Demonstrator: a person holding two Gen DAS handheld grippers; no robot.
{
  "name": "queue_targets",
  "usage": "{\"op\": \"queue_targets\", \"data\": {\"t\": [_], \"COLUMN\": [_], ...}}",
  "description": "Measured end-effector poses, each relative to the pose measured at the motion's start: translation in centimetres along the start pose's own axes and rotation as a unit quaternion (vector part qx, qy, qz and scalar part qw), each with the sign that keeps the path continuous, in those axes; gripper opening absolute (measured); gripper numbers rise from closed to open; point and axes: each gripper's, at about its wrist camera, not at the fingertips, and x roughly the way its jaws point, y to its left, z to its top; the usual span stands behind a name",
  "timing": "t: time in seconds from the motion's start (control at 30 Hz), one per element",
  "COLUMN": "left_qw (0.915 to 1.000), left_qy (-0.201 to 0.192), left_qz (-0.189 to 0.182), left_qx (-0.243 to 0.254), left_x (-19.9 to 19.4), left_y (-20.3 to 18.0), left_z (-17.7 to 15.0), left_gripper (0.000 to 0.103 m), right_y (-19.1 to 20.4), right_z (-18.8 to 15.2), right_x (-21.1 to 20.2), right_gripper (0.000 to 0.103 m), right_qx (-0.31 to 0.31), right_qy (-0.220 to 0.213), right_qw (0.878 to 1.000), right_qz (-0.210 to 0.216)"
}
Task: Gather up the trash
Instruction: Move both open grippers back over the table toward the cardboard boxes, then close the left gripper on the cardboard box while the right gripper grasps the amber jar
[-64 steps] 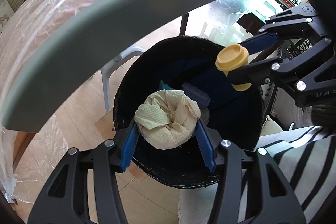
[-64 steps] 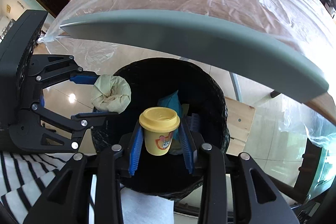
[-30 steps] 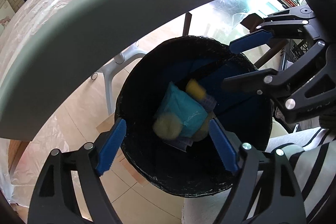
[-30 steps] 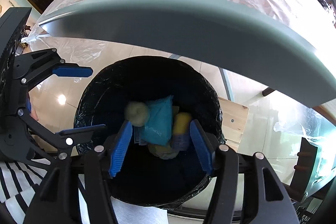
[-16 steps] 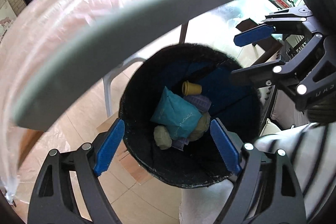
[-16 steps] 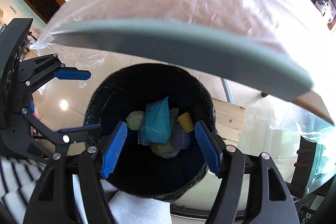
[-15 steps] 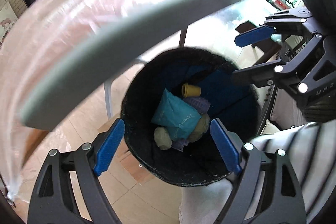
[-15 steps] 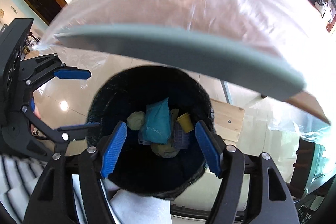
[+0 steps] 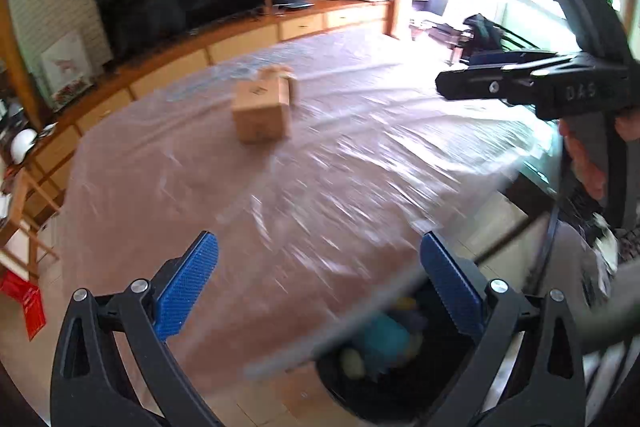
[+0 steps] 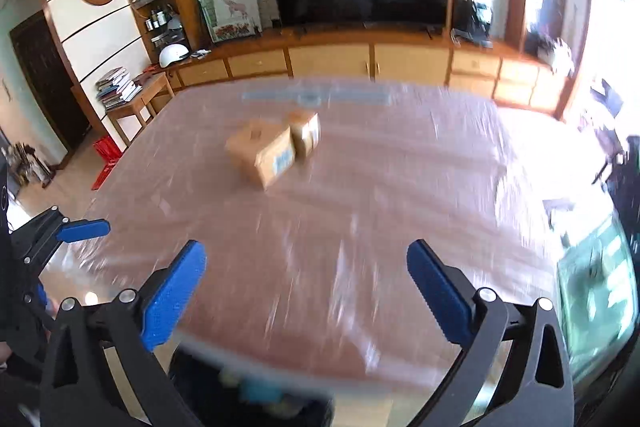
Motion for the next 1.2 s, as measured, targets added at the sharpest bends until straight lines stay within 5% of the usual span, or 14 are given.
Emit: {"op": "queue_targets", "data": {"t": [0.17, 0.4, 0.6, 0.73, 1.2], "left_qw": [0.9997, 0.9995, 0.9989, 0.9979, 0.9975], "left_qy": [0.007, 0.021, 0.024, 0.017, 0.015], "left_qz": [-0.001, 0.007, 0.033, 0.052, 0.060], "left_qx": [-0.024, -0.023, -0.021, -0.034, -0.034], "left_x": [3.9, 7.9, 11.0, 12.0, 14.2], "left_y": [2.7, 4.3, 5.0, 5.2, 5.4], "left_z": [3.5, 6.6, 8.4, 9.1, 9.7], "left_gripper": [0.101, 0.101, 0.101, 0.101, 0.098], "right_y": [-1.1, -2.5, -4.1, -4.5, -2.4], "right_z": [4.6, 8.0, 10.4, 11.3, 11.9], "right_x": [5.5, 10.6, 14.4, 17.2, 22.3], "right_gripper": [0.096, 0.092, 0.092, 0.084, 0.077], "right_qx": [-0.090, -0.108, 0.017, 0.126, 0.174], "right_qy": [0.019, 0.049, 0.090, 0.138, 0.208], "right_qw": [0.996, 0.993, 0.993, 0.980, 0.962], "right_qz": [-0.012, 0.017, 0.070, 0.072, 0.044]}}
